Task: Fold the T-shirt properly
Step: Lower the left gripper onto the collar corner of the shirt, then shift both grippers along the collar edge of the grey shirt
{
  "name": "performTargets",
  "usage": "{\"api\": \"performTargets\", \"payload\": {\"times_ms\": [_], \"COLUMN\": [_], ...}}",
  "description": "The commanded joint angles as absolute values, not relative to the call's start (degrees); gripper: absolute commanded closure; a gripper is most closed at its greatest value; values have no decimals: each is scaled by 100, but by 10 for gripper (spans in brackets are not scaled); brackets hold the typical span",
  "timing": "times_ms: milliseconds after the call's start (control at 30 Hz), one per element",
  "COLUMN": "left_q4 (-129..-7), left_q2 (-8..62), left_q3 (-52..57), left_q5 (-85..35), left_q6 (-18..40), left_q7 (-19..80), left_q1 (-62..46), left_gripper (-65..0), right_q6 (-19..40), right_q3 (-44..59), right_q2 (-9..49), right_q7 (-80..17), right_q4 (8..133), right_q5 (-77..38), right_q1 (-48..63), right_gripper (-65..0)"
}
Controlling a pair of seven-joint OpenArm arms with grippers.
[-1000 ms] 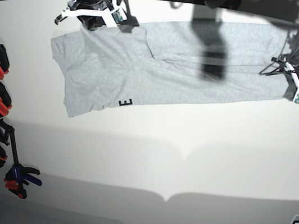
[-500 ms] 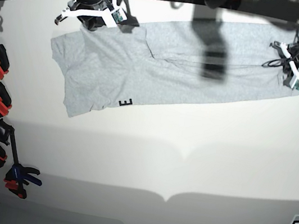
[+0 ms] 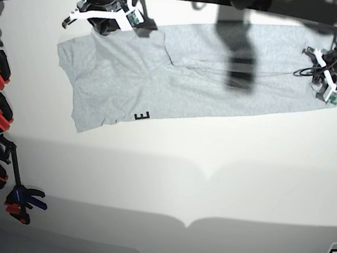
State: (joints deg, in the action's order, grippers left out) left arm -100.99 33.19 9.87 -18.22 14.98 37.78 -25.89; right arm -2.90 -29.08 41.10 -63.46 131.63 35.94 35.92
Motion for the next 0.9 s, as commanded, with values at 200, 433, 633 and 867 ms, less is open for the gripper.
{"api": "performTargets", "payload": {"times_ms": [200,433,633,867], "left_q4": [-10197,-10197,-10197,-10197], "left_q2": [3415,3417,3417,3415], "left_q3": [1046,1046,1046,1046], "left_q5": [-2119,-2178,-2178,-2453], "left_q6": [1492,1680,1675,1680], "left_q7": [3684,3728,3699,3778], "left_q1": [-2346,-2346,-2259,-2104], "left_gripper": [-211,-211,-211,-211], "right_q6": [-395,-395,-395,-390], "right_q3": [-2873,-2873,-2873,-2873], "right_q2": [4174,4174,4176,4174], "right_q7": [-6298,-6292,-6283,-6176], "right_q4": [13275,13275,13275,13275], "right_q5": [3688,3686,3575,3389], "right_q1": [3605,3605,3605,3605], "right_gripper": [0,0,0,0]}}
